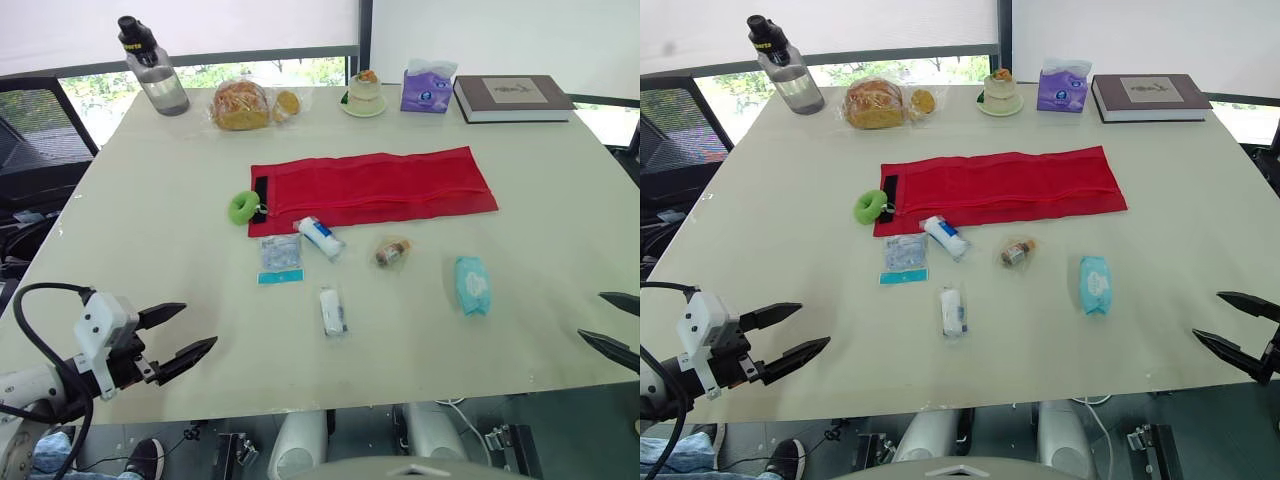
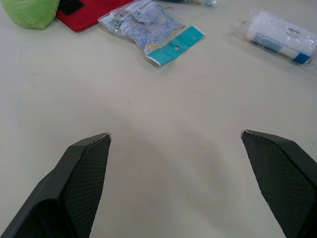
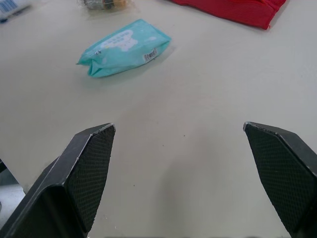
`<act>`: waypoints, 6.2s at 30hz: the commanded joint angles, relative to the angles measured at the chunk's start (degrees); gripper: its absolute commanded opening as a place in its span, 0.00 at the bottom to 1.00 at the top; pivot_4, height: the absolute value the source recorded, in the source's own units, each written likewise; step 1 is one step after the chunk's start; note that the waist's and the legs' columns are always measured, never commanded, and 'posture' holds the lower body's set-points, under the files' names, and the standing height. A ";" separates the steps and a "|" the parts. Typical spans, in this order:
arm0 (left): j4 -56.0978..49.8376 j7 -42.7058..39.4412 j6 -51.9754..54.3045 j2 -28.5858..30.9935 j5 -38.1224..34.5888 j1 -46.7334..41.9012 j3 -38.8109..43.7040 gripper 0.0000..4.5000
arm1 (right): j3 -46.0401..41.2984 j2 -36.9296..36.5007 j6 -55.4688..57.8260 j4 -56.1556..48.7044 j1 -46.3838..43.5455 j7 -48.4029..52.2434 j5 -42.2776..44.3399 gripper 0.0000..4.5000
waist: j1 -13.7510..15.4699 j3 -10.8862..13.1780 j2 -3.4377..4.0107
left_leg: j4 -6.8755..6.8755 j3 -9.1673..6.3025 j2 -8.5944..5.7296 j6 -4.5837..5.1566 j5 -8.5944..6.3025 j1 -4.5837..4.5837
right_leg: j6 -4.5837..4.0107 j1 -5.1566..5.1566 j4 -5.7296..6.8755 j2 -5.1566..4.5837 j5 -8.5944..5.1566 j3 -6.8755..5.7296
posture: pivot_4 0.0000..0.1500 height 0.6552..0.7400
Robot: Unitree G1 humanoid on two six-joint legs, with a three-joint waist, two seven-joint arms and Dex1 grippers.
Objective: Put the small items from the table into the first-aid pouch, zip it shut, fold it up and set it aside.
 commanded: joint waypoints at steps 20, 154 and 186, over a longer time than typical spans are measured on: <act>4.36 -0.52 0.82 -1.45 -3.36 -4.00 3.35 1.00 | 0.33 -0.24 5.81 -7.29 -4.88 -0.96 2.72 0.98 | -0.11 0.03 -0.06 | 0.10 0.46 0.13 0.08 -0.10 -0.02 | 0.01 -0.22 0.06 0.05 0.01 -0.04 | 1.00 1.00; 10.39 31.20 47.86 -21.91 -37.26 -60.86 -16.96 0.00 | 32.86 26.68 60.86 -42.89 -45.99 -93.46 50.68 0.02 | -0.35 0.15 -0.38 | 0.42 -0.17 -0.08 0.08 -0.08 -0.79 | 0.16 -0.56 0.37 0.47 0.43 -0.24 | 1.00 1.00; 10.10 31.39 47.48 -21.50 -37.65 -60.88 -17.62 0.00 | 34.94 30.71 59.11 -43.07 -44.53 -97.82 49.60 0.73 | -0.35 0.15 -0.38 | 0.44 -0.21 -0.08 0.08 -0.08 -0.80 | 0.15 -0.56 0.37 0.47 0.43 -0.27 | 1.00 1.00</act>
